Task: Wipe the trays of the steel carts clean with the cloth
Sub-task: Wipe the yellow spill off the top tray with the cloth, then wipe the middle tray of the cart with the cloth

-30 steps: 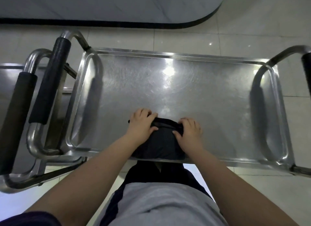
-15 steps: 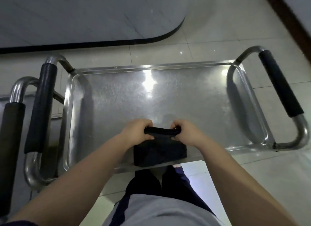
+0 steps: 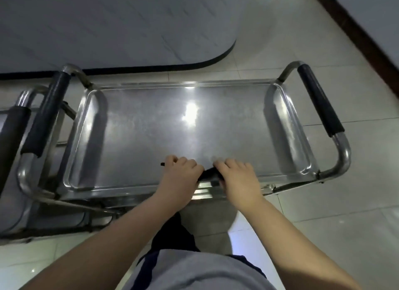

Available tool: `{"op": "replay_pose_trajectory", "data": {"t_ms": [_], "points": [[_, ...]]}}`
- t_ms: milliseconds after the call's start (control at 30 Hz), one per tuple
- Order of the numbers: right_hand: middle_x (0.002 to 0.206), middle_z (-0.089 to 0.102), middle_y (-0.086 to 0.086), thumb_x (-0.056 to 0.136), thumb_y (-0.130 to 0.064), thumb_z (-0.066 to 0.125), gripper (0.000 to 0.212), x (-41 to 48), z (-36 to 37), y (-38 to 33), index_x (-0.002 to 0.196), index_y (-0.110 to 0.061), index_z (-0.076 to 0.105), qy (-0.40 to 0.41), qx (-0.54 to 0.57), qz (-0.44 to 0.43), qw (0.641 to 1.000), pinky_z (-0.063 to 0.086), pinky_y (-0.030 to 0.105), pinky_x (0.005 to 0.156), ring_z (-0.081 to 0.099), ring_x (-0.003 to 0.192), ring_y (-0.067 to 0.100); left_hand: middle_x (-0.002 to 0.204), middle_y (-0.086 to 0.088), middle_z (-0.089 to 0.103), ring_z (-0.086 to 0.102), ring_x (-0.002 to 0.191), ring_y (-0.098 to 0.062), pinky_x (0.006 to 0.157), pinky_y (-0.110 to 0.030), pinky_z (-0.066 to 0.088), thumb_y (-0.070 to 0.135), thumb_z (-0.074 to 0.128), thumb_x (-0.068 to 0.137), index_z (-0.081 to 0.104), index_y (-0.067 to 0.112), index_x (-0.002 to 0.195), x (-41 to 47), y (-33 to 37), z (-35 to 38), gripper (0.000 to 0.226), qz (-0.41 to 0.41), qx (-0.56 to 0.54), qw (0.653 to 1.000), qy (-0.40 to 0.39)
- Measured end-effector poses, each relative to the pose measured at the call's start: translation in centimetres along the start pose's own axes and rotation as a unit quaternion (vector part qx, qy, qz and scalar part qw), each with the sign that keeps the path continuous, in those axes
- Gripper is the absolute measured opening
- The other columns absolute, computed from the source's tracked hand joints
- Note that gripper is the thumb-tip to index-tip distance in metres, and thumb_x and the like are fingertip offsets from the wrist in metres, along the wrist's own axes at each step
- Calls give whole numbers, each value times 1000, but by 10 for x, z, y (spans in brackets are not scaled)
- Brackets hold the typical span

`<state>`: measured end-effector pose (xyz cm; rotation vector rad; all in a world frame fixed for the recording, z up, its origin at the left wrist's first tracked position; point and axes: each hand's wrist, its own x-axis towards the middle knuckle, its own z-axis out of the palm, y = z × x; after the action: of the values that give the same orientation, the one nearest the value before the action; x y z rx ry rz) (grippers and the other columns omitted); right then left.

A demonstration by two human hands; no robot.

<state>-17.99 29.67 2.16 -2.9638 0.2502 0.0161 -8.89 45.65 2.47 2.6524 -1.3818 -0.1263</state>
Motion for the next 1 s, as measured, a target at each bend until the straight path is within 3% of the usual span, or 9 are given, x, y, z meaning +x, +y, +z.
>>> {"op": "replay_pose_trajectory", "data": {"t_ms": [133, 267, 467, 600, 767, 867, 1000], "points": [[79, 61, 7, 66, -7, 77, 28, -52, -1, 25, 92, -12, 67, 25, 5, -52, 998, 44, 37, 60, 59, 70, 31, 98, 2, 62, 59, 95, -25, 89, -38, 39, 20, 63, 85, 63, 22, 103, -33, 69, 17, 18, -19, 9, 1000, -15], [87, 60, 13, 65, 2, 72, 28, -114, 13, 59, 92, -6, 68, 68, 74, -117, 988, 49, 42, 62, 57, 74, 34, 93, -7, 66, 62, 87, -29, 77, -38, 46, 13, 70, 82, 69, 12, 100, -70, 129, 33, 18, -70, -21, 997, 22], [86, 59, 14, 59, 9, 67, 33, -182, 29, 63, 90, -3, 67, 6, 82, -154, 985, 48, 41, 61, 55, 71, 33, 93, -15, 65, 60, 85, -35, 72, -45, 50, 1, 70, 77, 69, 3, 99, -122, 176, 57, 23, -117, -75, 990, -19], [90, 59, 11, 57, 7, 68, 35, -204, 35, 50, 89, -7, 66, -13, 62, -168, 984, 47, 38, 61, 55, 74, 30, 87, -12, 63, 58, 77, -34, 64, -41, 48, -6, 71, 67, 69, 5, 94, -152, 175, 68, 29, -128, -76, 989, -19], [82, 59, 15, 66, 0, 52, 19, -216, 49, 17, 80, -3, 64, -15, 104, -165, 981, 45, 34, 58, 57, 68, 33, 96, -8, 62, 58, 86, -31, 69, -34, 36, 9, 67, 80, 66, 12, 105, -181, 153, 86, 25, -172, -66, 981, -55], [83, 62, 17, 56, 8, 63, 26, -215, 64, -7, 80, -1, 66, -36, 123, -114, 985, 47, 35, 57, 59, 69, 34, 104, 1, 59, 56, 94, -24, 71, -32, 27, 21, 58, 89, 56, 22, 112, -188, 129, 102, 23, -190, -62, 975, -96], [82, 59, 12, 52, 17, 62, 40, -203, 98, -32, 85, -4, 67, -67, 128, -43, 989, 35, 31, 56, 53, 67, 34, 96, 8, 57, 53, 94, -20, 74, -32, 25, 18, 59, 87, 55, 30, 104, -190, 87, 127, 22, -191, -75, 974, -92]]}}
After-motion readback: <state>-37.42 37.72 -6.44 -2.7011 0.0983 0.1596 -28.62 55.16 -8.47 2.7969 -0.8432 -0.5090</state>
